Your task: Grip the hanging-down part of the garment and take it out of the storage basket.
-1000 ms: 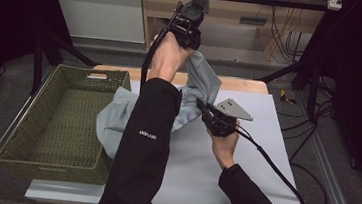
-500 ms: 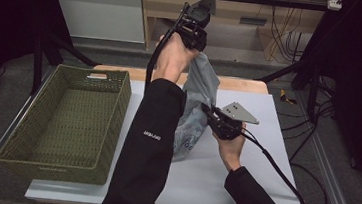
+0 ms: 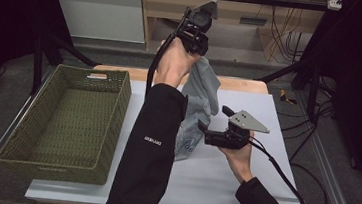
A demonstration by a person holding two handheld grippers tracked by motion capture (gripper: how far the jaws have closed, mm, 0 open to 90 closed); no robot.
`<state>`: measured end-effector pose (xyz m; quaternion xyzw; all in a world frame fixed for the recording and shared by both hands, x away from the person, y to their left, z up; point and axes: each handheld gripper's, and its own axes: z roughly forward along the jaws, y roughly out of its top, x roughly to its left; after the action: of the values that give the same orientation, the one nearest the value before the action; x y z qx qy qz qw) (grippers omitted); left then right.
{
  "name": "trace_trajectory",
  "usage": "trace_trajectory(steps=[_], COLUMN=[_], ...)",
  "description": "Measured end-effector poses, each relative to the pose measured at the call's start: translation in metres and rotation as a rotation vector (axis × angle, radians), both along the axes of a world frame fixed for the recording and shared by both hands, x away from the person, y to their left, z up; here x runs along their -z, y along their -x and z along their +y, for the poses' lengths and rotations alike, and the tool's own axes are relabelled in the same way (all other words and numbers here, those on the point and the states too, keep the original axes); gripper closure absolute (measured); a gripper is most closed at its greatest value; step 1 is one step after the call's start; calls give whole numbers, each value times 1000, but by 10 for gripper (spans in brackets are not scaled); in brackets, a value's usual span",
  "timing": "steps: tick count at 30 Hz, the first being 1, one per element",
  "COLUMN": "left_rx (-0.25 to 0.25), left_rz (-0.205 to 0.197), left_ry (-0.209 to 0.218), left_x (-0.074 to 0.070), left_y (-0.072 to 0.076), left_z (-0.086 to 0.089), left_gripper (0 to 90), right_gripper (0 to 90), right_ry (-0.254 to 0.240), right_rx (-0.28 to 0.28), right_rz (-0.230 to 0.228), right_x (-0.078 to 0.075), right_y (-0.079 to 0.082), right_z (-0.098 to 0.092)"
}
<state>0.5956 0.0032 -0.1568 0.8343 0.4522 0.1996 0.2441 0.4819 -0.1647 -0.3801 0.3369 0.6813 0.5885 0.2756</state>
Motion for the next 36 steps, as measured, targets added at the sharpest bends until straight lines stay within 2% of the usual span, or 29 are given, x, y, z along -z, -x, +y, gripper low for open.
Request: trace_trajectory(steps=[4,6,7,10,11,12,13,18,19,21,27,32,35,36], left_rx=[-4,4,4,3,10,2,7,-3,-3,-4,4,4,14,17], left_rz=[-7,-6,-5,-5,-1,-7,-3,-4,-4,-4,4,-1,-4,8], left_ry=[18,11,17,21,13,26,15,34,38,38,32,38,42,37], left_x=[2,2,2,3,4,5,6,7,7,8,8,9,11,12], left_y=[2,3,3,4,4,5,6,7,7,7,6,6,7,8], left_z=[1,2,3,4,5,5,7,13,15,16,15,10,5,4], left_gripper=[819,819,819,819,819,819,819,819,818,818,818,818,818,818], right_gripper=[6,5,5,5,5,5,5,6,6,6,6,6,5,5], right_ry=[-19,-24,-25,-33,-44,-44,-39,-44,-59,-51,-63,-77,-56,-70], right_rx=[-23,-30,-35,-47,-53,-53,-56,-57,-56,-51,-51,-30,-25,-22], right_rz=[13,1,-6,-6,-7,-7,-7,-30,-21,-35,-27,-15,0,2], right_x=[3,4,7,9,12,12,13,17,18,20,27,37,40,40], right_y=[13,16,26,33,41,41,44,60,63,65,69,74,75,76], right_z=[-13,-16,-23,-28,-32,-32,-34,-45,-45,-49,-56,-66,-69,-72])
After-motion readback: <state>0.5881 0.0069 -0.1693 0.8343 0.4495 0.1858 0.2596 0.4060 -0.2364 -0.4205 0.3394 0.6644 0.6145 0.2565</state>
